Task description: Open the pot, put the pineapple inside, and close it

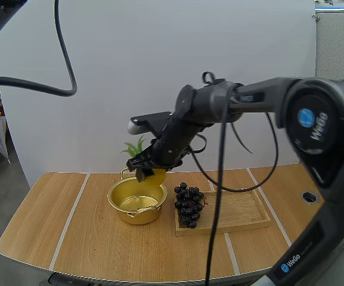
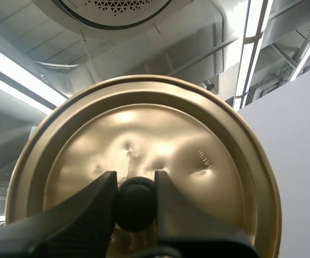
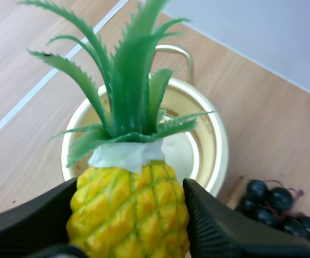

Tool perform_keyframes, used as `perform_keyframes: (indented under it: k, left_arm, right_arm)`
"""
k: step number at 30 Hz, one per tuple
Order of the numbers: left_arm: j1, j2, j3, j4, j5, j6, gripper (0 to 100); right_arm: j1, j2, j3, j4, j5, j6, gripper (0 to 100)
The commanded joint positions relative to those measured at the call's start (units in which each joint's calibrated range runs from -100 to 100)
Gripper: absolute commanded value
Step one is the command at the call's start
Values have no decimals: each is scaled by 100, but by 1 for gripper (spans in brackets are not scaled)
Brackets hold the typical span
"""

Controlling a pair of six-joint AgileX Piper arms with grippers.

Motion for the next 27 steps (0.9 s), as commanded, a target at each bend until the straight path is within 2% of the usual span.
perform_keyframes:
  k: [1,6,14,26,27]
  left_arm:
    - [-21,-18,-54,-16,-182,-47,0]
    - [-21,-18,-54,-16,-182,-47,0]
    - [-21,-18,-54,-16,-182,-47,0]
    - [-21,-18,-54,-16,-182,-47,0]
    - [-21,-18,-54,-16,-182,-47,0]
  right_arm:
    - [136,690,-420,31,-122,45,0]
    - [263,1270,-677,31,-122,118,0]
    - [263,1948,-831,-7,-149,158,0]
    - [263,2187,-831,-237,54,299,0]
    - [263,2199,-831,-237,76,299,9]
